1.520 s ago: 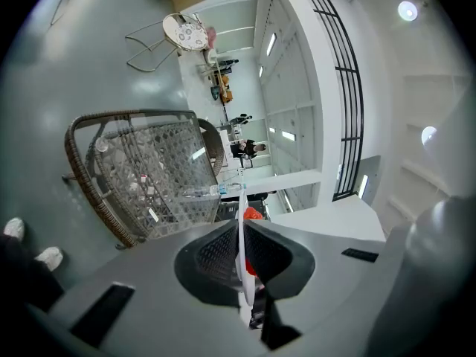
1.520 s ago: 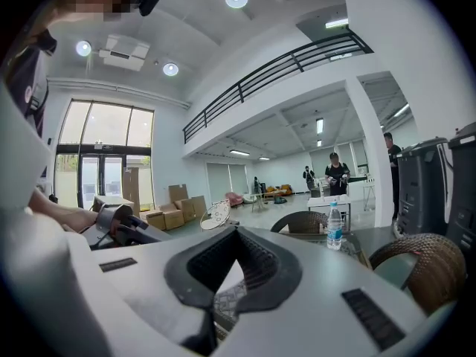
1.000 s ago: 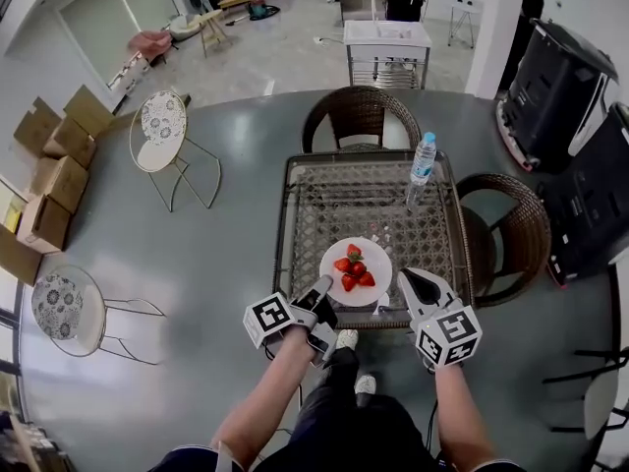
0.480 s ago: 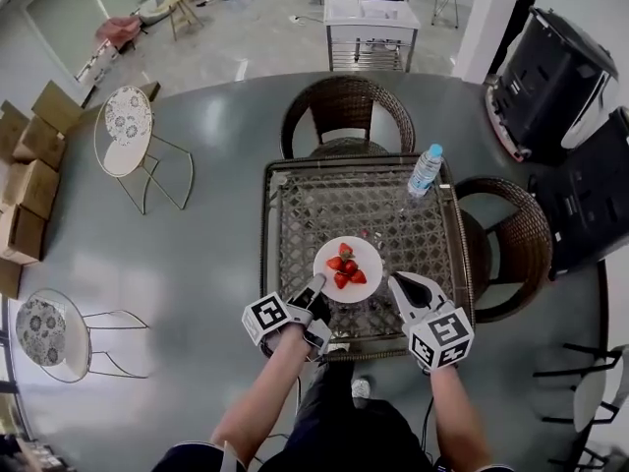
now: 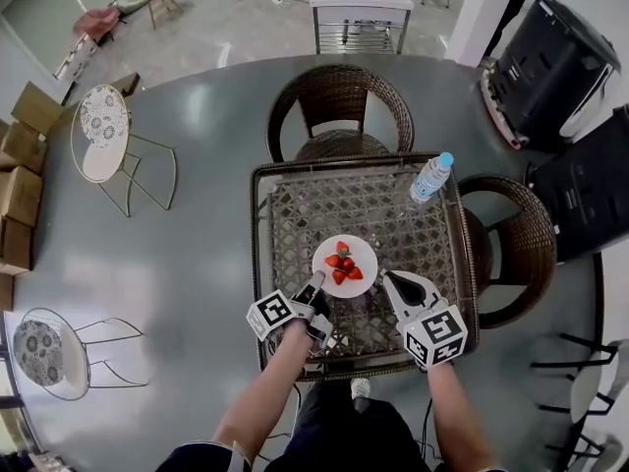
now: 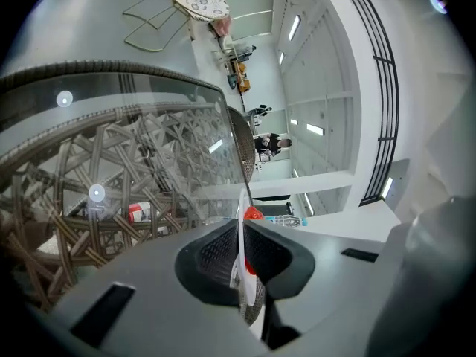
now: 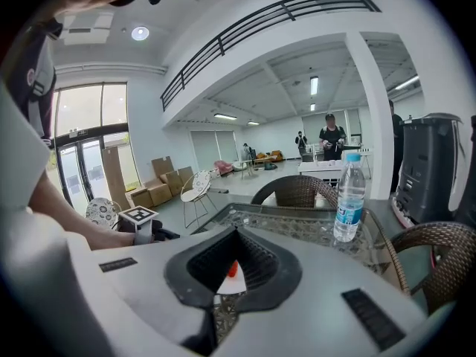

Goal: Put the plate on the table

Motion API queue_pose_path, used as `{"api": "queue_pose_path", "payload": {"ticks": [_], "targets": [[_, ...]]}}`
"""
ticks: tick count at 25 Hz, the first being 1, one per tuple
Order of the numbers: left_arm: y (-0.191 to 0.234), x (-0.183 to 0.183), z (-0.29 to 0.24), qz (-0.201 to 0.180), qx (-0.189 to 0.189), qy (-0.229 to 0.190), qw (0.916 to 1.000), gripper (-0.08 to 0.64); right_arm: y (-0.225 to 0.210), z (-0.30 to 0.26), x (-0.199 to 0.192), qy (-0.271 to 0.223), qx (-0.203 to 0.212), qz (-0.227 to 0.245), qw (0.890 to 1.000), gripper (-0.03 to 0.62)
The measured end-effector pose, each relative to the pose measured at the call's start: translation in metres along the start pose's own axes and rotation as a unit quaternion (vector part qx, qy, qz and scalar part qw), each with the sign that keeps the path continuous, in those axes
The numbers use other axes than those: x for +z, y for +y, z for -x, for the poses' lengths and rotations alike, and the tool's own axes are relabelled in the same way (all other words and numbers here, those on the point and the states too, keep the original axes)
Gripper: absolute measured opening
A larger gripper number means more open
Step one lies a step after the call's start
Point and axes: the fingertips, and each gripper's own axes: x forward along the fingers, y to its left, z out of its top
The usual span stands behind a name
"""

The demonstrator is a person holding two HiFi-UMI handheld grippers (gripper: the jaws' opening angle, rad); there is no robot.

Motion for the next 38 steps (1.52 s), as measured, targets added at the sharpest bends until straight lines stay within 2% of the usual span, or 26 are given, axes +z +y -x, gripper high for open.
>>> {"api": "queue_pose_path", "payload": {"ticks": [10, 14, 26, 30, 33, 38], "targets": [[0.030, 0.008, -0.034, 0.012, 0.018, 0.014, 0.9997, 0.018, -0.017, -0.027, -0.013, 0.026, -0.011, -0.016, 0.999, 0.005], [0.035, 0.007, -0.037, 0.021, 0.027, 0.017, 0.9993, 0.018, -0.015, -0.035, -0.013, 0.031, -0.010, -0.017, 0.999, 0.005], [0.041, 0.006, -0.041, 0.017, 0.039, 0.013, 0.9990, 0.018, -0.018, -0.038, -0.016, 0.036, -0.011, -0.024, 0.999, 0.005], [0.045, 0.006, -0.042, 0.017, 0.053, 0.012, 0.9984, 0.020, -0.019, -0.039, -0.019, 0.037, -0.011, -0.029, 0.999, 0.005], [0.048, 0.006, -0.043, 0.010, 0.074, 0.013, 0.9971, 0.020, -0.021, -0.039, -0.017, 0.035, -0.009, -0.032, 0.999, 0.005], [0.048, 0.005, -0.045, -0.030, 0.099, 0.013, 0.9945, 0.021, -0.022, -0.037, -0.017, 0.033, -0.005, -0.037, 0.999, 0.005]]}}
